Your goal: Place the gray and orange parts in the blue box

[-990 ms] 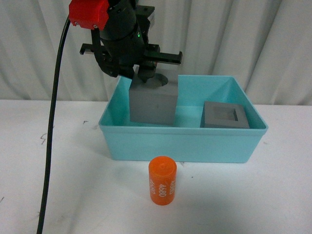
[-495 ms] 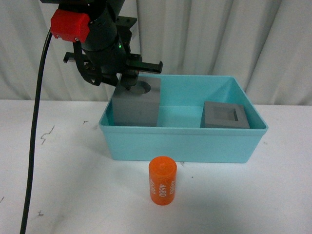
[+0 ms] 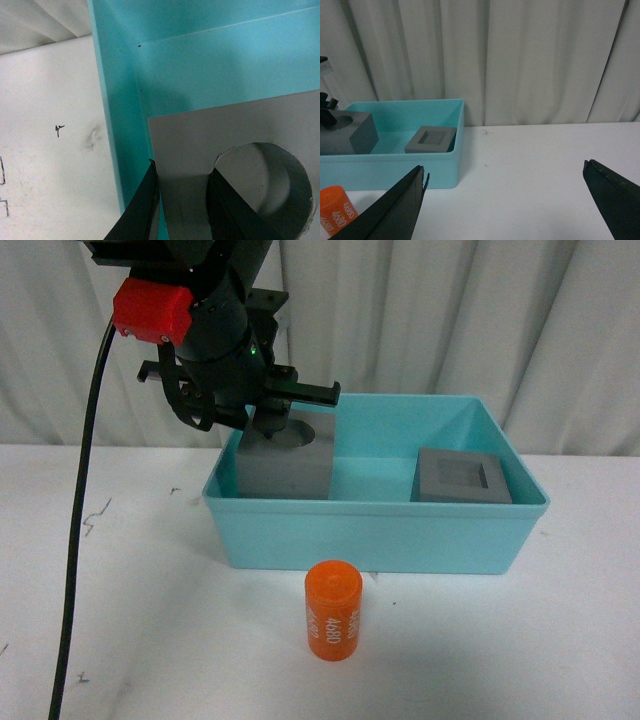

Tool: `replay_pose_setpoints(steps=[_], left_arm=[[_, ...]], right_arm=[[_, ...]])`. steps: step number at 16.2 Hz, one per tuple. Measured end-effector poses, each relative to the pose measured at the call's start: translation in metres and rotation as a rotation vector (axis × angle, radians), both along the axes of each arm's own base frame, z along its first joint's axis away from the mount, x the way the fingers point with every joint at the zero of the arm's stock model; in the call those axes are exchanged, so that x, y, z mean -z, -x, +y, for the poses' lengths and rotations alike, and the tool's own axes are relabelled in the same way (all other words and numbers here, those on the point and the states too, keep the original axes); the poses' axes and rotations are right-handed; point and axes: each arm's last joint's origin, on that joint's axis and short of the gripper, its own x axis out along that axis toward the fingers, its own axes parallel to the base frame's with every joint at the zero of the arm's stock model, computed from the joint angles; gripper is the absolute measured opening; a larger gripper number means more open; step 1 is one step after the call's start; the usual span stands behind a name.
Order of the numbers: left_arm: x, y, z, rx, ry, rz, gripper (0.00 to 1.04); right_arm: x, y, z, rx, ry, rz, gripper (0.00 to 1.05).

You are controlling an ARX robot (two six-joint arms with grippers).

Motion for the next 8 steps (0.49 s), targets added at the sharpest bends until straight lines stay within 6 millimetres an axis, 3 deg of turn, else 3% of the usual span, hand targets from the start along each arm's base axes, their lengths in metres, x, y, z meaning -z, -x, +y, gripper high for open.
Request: replay_pose_setpoints(steps=[1,4,8], left_arm=[[0.002,-0.0002,-0.0001,0.002,-0.003,0.004,0.21],[0.0065,0.0001,0.0001,0.002,-0.012,0.017,0.35],[0.0066,-0.0003,0.001,0.011,0.002,0.021,0.76]], right_arm=[[0.0,0.0,0.0,0.0,0.0,0.0,0.98],[0.0,0.0,0.0,0.0,0.0,0.0,0.98],[0.0,0.0,0.0,0.0,0.0,0.0,0.98]])
